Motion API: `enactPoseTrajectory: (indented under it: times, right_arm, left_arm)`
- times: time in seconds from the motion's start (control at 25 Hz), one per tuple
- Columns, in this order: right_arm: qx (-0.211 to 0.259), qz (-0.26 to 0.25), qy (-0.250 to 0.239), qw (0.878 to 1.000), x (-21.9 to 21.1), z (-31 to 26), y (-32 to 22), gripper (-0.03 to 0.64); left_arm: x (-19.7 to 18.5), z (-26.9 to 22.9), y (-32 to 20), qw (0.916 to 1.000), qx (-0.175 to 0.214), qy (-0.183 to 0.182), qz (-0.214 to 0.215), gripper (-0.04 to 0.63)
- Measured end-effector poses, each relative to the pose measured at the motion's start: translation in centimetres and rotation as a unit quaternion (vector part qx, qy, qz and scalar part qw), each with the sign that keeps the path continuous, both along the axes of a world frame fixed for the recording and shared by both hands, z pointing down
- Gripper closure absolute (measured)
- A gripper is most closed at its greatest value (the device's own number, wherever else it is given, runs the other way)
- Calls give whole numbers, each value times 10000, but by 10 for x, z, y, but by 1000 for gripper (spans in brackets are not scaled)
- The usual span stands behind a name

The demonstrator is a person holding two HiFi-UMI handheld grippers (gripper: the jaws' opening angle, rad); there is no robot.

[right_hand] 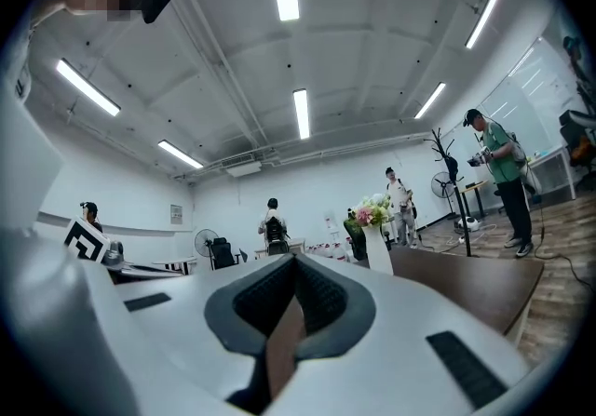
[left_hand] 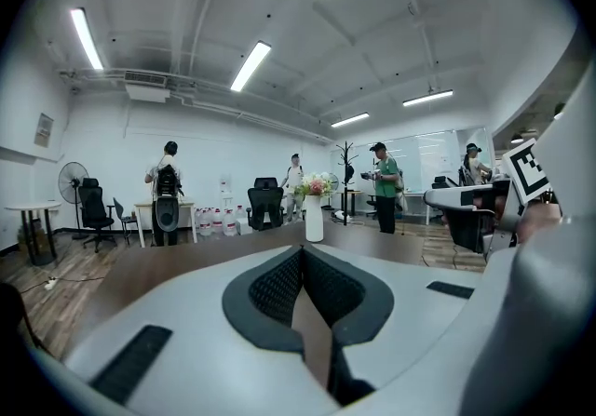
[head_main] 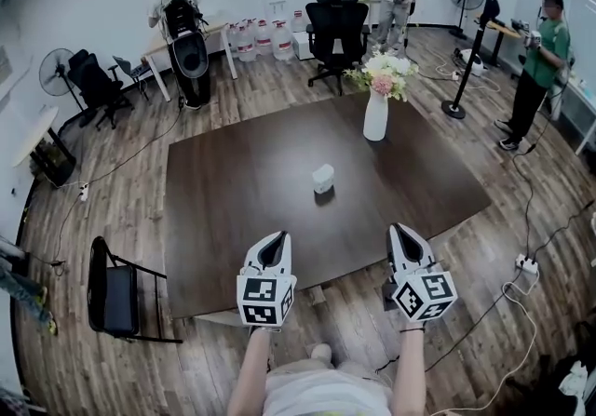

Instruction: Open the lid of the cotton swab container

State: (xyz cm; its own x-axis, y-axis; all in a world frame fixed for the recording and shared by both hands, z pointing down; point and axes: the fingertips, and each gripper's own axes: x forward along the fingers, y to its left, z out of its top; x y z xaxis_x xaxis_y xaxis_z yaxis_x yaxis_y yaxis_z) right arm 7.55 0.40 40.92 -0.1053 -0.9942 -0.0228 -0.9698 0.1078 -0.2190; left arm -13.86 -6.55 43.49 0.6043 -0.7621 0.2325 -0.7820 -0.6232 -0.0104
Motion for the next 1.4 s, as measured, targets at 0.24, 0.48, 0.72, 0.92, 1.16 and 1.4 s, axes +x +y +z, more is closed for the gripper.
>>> enactPoseTrajectory:
  times: [0.24, 0.48, 0.72, 0.92, 1.16, 1.4]
  right_arm:
    - [-160, 30, 43, 9999, 13, 13, -19, 595]
    - [-246, -30, -3, 9997, 33, 24, -50, 595]
    - [-309, -379, 60, 9988, 60, 29, -105, 595]
    - [-361, -745, 71, 9965, 82, 22, -161, 595]
    - [-418, -1246, 102, 9913, 91, 26, -210, 595]
    - [-530, -1680, 84, 9843, 96, 37, -245, 595]
  left_arm:
    - [17, 11, -19, 9999, -103, 3, 34, 572]
    - [31, 18, -41, 9998, -194, -30, -84, 571]
    - [59, 25, -82, 9990, -287, 3, -342, 571]
    - [82, 27, -120, 9971, -413, -95, -627, 571]
    - [97, 37, -148, 9938, -549, -162, -952, 571]
    - [100, 53, -165, 9873, -754, -209, -1385, 571]
